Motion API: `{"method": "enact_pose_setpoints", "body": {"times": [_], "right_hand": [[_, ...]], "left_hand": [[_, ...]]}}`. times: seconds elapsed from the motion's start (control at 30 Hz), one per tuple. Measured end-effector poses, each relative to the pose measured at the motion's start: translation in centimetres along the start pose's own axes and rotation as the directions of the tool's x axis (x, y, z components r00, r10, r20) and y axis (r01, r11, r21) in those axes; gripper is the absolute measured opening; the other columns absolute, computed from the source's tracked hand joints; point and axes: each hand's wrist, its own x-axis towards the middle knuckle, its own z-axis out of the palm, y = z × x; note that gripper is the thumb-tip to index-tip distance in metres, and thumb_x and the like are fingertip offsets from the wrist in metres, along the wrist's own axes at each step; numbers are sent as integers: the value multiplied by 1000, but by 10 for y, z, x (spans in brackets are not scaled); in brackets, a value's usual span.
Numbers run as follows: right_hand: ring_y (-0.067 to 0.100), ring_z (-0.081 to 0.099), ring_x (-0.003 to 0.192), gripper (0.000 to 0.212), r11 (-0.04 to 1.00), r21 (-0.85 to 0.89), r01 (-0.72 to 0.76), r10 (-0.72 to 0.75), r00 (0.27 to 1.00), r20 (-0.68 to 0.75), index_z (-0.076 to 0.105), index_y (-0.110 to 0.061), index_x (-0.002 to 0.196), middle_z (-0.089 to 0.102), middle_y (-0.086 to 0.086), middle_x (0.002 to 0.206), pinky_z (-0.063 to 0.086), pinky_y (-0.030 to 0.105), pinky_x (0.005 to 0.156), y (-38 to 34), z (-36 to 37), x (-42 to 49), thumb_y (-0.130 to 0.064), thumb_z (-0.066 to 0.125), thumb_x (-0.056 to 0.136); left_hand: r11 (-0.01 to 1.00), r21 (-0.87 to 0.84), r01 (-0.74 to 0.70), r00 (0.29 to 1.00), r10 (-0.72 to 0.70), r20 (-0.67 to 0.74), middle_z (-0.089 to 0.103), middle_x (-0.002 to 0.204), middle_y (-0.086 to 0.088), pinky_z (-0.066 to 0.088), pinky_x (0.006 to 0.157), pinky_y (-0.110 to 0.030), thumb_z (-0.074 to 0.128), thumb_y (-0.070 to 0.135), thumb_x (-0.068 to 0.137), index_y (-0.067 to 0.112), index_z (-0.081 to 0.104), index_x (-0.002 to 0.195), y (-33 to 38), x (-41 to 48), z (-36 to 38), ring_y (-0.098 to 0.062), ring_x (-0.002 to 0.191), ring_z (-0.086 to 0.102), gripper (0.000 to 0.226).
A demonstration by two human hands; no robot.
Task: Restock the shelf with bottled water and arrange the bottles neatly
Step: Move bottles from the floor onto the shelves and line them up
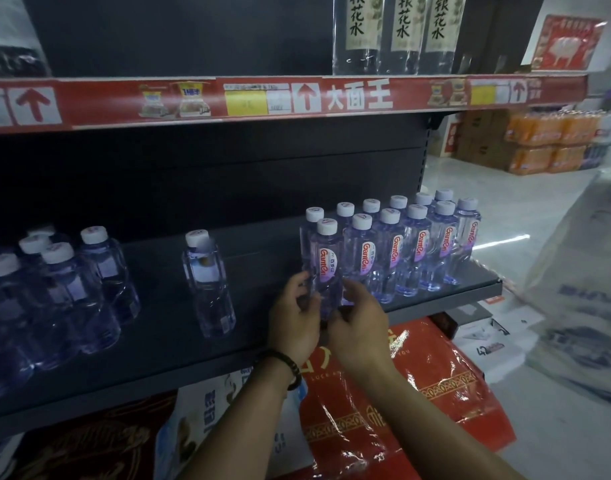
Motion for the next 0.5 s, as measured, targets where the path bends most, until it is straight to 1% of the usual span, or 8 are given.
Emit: {"method": "enact_pose_setpoints", "body": {"times": [0.03, 0.1, 0.17, 0.23, 0.3, 0.4, 0.5], "right_hand": [[9, 74, 88, 48, 1000, 14, -2, 2, 1000, -5, 59, -33, 136, 70, -5, 120, 65, 44, 81, -1, -1, -1, -27, 56, 89], [10, 72, 98, 51, 1000, 20, -4, 5, 1000, -19, 57, -33, 140, 67, -7, 127, 64, 45, 87, -1, 1, -1, -29, 53, 89], [16, 70, 109, 59, 1000, 9, 4, -4, 1000, -18, 53, -37, 144, 64, -7, 131, 62, 47, 92, 2, 4, -2, -35, 46, 86], [23, 69, 112, 67, 1000, 0, 5, -5, 1000, -13, 51, -41, 146, 66, -5, 129, 62, 50, 93, 7, 6, -1, -42, 39, 80], [27, 69, 111, 72, 1000, -3, 2, -3, 1000, -21, 52, -42, 145, 70, -4, 123, 62, 52, 92, 11, 8, 1, -44, 35, 75], [27, 70, 106, 64, 1000, 5, -6, 6, 1000, -12, 57, -44, 139, 71, -4, 116, 62, 53, 90, 8, 9, 2, -42, 37, 77], [21, 69, 110, 53, 1000, -6, -16, 16, 1000, 10, 58, -42, 136, 71, -8, 117, 61, 51, 93, 0, 10, -3, -34, 44, 86]], "left_hand": [[1000, -2, 8, 1000, -8, -5, 72, 122, 10, 61, 92, -38, 58, 23, 105, 37, 59, 139, 0, 1, 1, -7, 103, 71, 36], [1000, -15, 18, 1000, -18, 0, 72, 119, 10, 61, 93, -41, 58, 22, 106, 37, 58, 138, 0, 2, 2, -8, 103, 72, 36], [999, -25, 26, 999, -26, 30, 72, 119, 11, 61, 93, -44, 57, 20, 106, 38, 56, 140, 1, 2, 3, -9, 103, 73, 38], [999, -23, 23, 999, -22, 48, 72, 119, 10, 61, 93, -46, 57, 17, 105, 37, 54, 142, 2, 1, 4, -10, 102, 73, 41], [999, -38, 14, 999, -13, 45, 73, 117, 10, 62, 91, -46, 58, 15, 105, 36, 55, 141, 1, 0, 4, -10, 100, 73, 43], [999, -51, 12, 999, -10, 39, 72, 115, 9, 62, 89, -49, 60, 14, 103, 40, 56, 139, 0, -2, 3, -11, 98, 73, 44], [998, -61, 11, 999, -8, 42, 70, 118, 7, 62, 92, -45, 61, 13, 102, 40, 55, 137, 0, -4, 1, -11, 103, 71, 44]]}}
